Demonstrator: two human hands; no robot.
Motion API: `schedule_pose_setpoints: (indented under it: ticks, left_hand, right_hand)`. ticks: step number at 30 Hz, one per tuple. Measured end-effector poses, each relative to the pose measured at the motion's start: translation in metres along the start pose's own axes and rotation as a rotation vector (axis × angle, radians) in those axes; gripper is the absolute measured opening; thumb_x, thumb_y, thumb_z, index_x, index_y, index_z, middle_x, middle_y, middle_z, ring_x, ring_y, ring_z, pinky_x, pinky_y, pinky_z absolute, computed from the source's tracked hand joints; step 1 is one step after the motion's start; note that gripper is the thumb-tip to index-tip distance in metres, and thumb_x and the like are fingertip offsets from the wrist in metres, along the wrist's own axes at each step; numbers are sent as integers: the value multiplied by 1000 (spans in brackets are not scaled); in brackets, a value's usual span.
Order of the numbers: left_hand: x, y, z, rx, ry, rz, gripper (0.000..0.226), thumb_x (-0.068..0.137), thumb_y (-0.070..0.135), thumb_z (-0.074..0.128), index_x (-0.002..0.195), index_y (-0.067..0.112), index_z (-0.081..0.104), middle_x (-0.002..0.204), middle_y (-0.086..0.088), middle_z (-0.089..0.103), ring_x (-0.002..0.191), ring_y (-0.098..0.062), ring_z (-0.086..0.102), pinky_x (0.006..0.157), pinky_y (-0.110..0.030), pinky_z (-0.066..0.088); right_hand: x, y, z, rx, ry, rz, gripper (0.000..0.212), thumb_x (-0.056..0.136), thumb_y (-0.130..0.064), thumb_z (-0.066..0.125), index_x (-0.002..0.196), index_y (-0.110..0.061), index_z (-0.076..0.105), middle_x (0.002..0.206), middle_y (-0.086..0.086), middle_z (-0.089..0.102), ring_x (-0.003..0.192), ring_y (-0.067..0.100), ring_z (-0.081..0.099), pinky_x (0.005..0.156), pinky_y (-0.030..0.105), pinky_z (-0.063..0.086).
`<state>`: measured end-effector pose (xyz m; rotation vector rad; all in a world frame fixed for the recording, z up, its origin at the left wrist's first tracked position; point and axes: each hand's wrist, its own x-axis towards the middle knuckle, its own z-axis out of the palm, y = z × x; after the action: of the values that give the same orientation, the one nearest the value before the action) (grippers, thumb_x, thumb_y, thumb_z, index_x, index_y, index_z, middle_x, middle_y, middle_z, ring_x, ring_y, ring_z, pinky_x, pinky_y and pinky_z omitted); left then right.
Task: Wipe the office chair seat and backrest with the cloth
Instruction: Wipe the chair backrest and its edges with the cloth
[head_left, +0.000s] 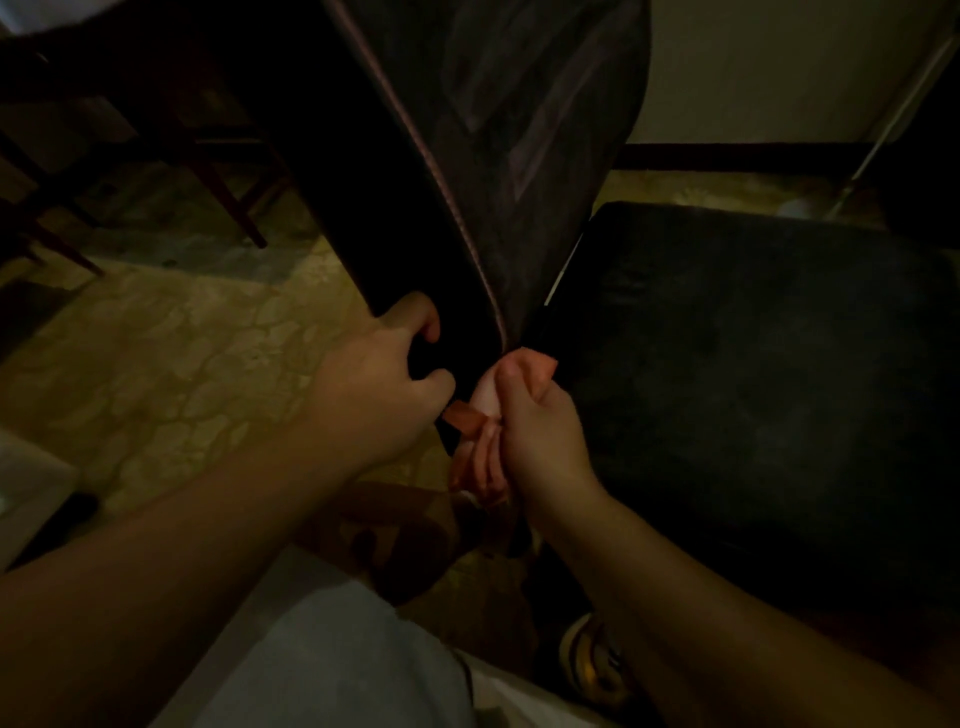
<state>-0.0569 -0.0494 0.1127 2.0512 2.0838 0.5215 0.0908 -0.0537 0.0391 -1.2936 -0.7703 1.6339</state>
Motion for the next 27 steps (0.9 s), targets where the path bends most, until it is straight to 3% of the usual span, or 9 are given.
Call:
schedule_pose_setpoints:
  ticks: [2, 5, 8, 11, 14, 19, 22, 27]
  left_hand:
    - [-3, 1, 1, -5, -3, -9, 32, 82, 31, 71, 97, 35, 43, 86, 2, 56, 66, -12, 52, 53, -28, 31]
    - [-7, 3, 1, -4, -9, -14, 31, 84, 30, 71, 97, 34, 43, 83, 5, 56, 64, -12, 54, 53, -29, 33]
    - [-5, 3, 1, -9, -1, 8, 30, 84, 29, 71, 98, 33, 44, 82, 5, 56, 65, -11, 54, 53, -30, 35]
    - [-5, 3, -1, -3, -7, 13, 31, 84, 31, 71, 99, 33, 43, 84, 4, 56, 66, -12, 53, 53, -29, 33]
    - [-9, 5, -1, 10, -12, 4, 30, 86, 29, 72, 101, 31, 45, 83, 8, 51, 65, -9, 52, 52, -28, 32]
    - [-4, 3, -2, 0, 10, 30, 30, 84, 31, 72, 99, 32, 46, 83, 6, 53, 65, -8, 50, 52, -28, 29]
    - [-4, 0, 3, -16, 12, 39, 30, 82, 34, 70, 97, 32, 45, 83, 4, 54, 65, -12, 52, 53, -29, 32]
    - [-5, -1, 1, -78, -9, 27, 28, 77, 39, 65, 96, 33, 46, 85, 4, 51, 69, -13, 51, 55, -29, 30]
  right_hand:
    - [0, 3, 1, 7, 19, 28, 37, 110, -41, 50, 105, -10, 69, 79, 13, 71, 61, 20, 66, 56, 32, 52]
    - [2, -2, 2, -36, 40, 70, 36, 109, -42, 51, 108, -12, 71, 84, 16, 74, 68, 28, 72, 70, 42, 61]
    - [6, -5, -3, -211, 45, -108, 26, 108, -33, 52, 100, -16, 71, 91, 9, 75, 86, 24, 74, 86, 53, 61]
    - [1, -8, -10, -264, 30, -222, 23, 103, -38, 56, 96, -20, 69, 90, 3, 72, 87, 20, 72, 87, 55, 61]
    - [-1, -6, -10, -252, 8, -201, 34, 96, -50, 55, 100, -20, 70, 97, 7, 74, 95, 24, 74, 89, 60, 60]
    - [-4, -26, -10, -260, -1, -159, 29, 110, -31, 53, 103, -9, 70, 92, 13, 75, 83, 22, 74, 87, 50, 61]
    - [-9, -32, -14, -274, -20, -281, 24, 108, -32, 57, 98, -13, 70, 89, 11, 72, 78, 18, 71, 76, 44, 59]
    - [-10, -27, -11, -233, -12, -171, 31, 111, -35, 51, 99, -16, 72, 90, 9, 76, 87, 24, 76, 89, 58, 60]
